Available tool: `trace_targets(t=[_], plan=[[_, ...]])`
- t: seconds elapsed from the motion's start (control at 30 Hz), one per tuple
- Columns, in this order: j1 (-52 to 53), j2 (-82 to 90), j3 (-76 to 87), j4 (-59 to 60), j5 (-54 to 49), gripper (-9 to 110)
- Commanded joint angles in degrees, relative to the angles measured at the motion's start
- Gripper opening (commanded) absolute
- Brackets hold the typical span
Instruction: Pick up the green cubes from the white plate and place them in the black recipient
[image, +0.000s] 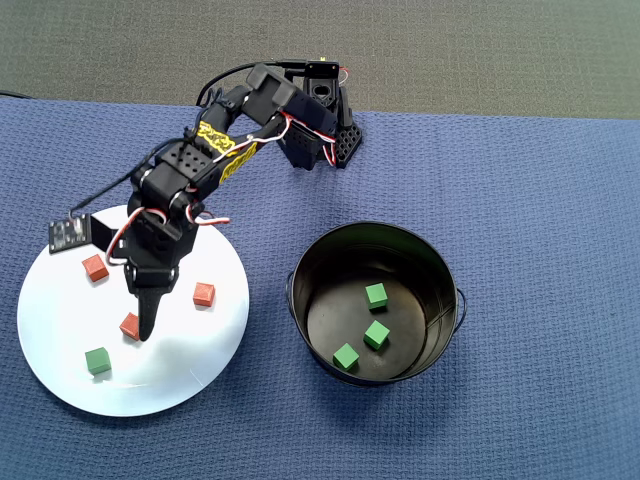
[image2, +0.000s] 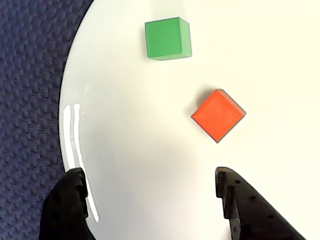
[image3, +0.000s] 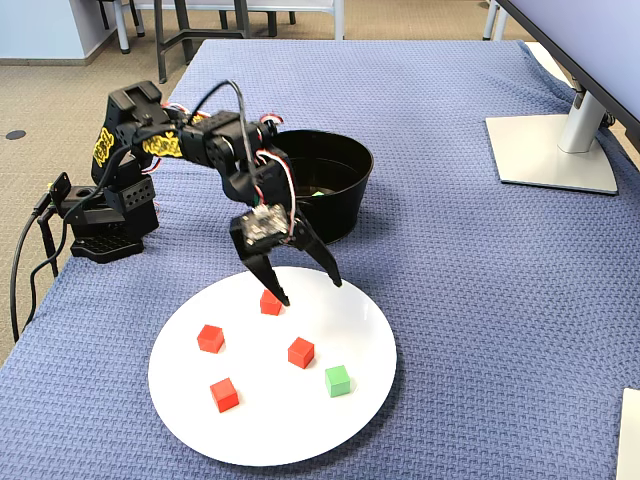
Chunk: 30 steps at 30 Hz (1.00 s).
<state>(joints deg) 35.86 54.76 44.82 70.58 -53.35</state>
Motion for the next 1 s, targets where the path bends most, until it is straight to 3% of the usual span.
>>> trace_targets(t=[0.0, 0.27, 0.57, 0.97], plan=[[0.26, -3.34, -10.99, 0.18, -0.26, 24], [-0.35, -11.78, -20.39, 0.26, 1.85, 24], [1.85, -19.95, -27.77, -2.02, -4.39, 23], [3.34, -23.29, -27.33, -12.39, -31.2, 24]])
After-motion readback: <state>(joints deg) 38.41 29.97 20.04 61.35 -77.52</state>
